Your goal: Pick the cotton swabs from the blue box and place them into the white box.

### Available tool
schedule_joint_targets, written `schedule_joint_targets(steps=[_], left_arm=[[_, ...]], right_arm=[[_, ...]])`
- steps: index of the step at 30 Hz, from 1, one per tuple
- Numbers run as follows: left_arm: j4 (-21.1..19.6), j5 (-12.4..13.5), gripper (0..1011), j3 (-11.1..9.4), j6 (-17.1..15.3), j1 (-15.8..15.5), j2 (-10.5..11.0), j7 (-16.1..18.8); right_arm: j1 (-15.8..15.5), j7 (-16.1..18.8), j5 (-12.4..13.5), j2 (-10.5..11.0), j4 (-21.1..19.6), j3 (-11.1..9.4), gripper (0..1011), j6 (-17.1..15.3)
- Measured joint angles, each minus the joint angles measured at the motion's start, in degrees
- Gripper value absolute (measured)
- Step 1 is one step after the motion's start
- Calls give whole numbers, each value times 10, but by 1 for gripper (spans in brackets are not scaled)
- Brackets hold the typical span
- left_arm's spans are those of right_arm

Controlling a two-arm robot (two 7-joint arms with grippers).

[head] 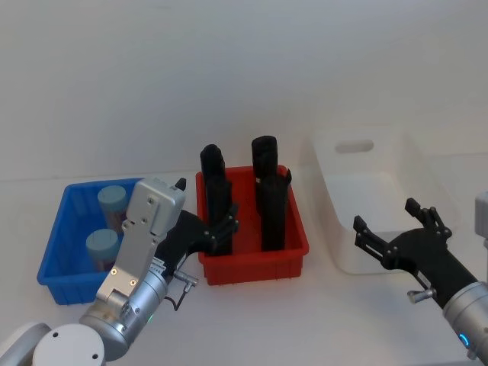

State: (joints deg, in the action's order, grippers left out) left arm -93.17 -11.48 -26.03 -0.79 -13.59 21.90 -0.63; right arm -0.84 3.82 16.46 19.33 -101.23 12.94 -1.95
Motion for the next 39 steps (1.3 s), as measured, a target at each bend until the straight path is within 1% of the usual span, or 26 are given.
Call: schedule_joint_targets(steps=[39], left_arm=[[0,0,1004,0,0,0,0,0]], right_arm=[[0,0,0,0,0,0,1001,0]])
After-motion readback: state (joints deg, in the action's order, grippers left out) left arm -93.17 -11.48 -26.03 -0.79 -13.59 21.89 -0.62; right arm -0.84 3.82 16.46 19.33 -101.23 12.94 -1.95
